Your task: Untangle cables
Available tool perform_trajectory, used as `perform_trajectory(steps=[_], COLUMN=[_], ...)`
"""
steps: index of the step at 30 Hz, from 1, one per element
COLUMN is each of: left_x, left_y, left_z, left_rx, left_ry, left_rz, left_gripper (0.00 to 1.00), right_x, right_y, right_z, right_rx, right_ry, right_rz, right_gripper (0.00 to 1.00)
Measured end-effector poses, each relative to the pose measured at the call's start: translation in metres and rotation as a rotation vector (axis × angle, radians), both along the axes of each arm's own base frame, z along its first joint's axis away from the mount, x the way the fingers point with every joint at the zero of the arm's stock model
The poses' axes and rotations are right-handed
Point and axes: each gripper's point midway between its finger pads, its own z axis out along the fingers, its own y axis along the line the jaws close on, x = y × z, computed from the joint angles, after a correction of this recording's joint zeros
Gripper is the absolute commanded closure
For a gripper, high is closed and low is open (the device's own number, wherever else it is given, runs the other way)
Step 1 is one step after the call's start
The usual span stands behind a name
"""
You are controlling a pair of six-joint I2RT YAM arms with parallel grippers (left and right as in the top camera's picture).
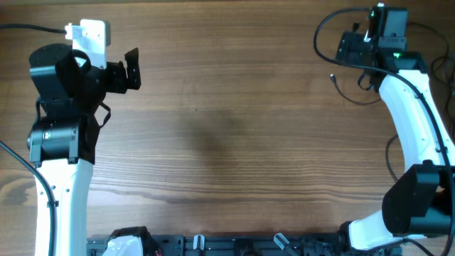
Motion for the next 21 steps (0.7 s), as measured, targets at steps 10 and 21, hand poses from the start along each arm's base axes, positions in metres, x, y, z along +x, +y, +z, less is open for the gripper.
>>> perform_trajectory(steps=[10,21], left_x=[-0.001,-0.002], left_y=[0.000,-0.001], left_z=[-0.002,-0.005], left_rx=[-0.007,-0.025], left_ry=[0.010,0.023], left_rz=[0.003,0.007], left_gripper=[0.00,0.00], right_x=[-0.028,-0.035], right_y=[0.029,0.037], right_z=[-0.055,-0.063], right_rx=[0.139,0.177], right_ry=[0.229,0.272], right_rz=[0.087,0.110], right_gripper=[0.10,0.59])
